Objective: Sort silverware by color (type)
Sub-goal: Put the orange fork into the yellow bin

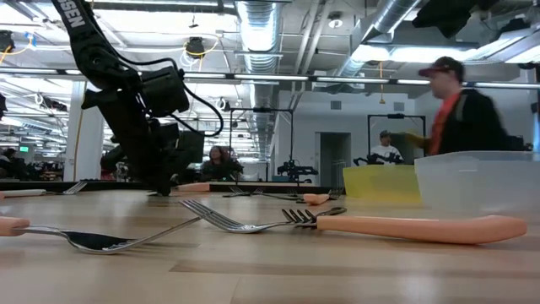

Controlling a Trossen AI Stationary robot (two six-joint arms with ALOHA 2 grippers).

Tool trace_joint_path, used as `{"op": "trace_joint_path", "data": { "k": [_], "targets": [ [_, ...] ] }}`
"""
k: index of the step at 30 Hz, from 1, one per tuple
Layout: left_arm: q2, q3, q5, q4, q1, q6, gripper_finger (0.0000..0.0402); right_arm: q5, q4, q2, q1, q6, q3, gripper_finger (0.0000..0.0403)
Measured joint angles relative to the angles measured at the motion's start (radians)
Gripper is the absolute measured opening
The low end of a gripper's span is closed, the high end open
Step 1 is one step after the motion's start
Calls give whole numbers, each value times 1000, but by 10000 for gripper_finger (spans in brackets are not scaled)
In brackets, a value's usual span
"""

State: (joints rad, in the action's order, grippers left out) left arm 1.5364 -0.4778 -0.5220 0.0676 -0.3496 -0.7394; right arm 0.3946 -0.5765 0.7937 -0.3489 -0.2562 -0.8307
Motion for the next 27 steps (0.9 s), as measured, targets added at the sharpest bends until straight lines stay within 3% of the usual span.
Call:
{"op": "trace_joint_path", "data": {
  "k": [12,15,22,27],
  "targets": [
    [-33,3,53,-69,58,24,1,0,0,0,0,2,0,103],
    [-94,6,98,-71,76,39,1,0,1,0,0,2,0,103],
    [-283,4,71,-92,140,74,0,0,9,15,0,2,0,103],
    [-406,12,56,-243,210,166,0,51,59,52,0,3,-1,103]
  ]
}}
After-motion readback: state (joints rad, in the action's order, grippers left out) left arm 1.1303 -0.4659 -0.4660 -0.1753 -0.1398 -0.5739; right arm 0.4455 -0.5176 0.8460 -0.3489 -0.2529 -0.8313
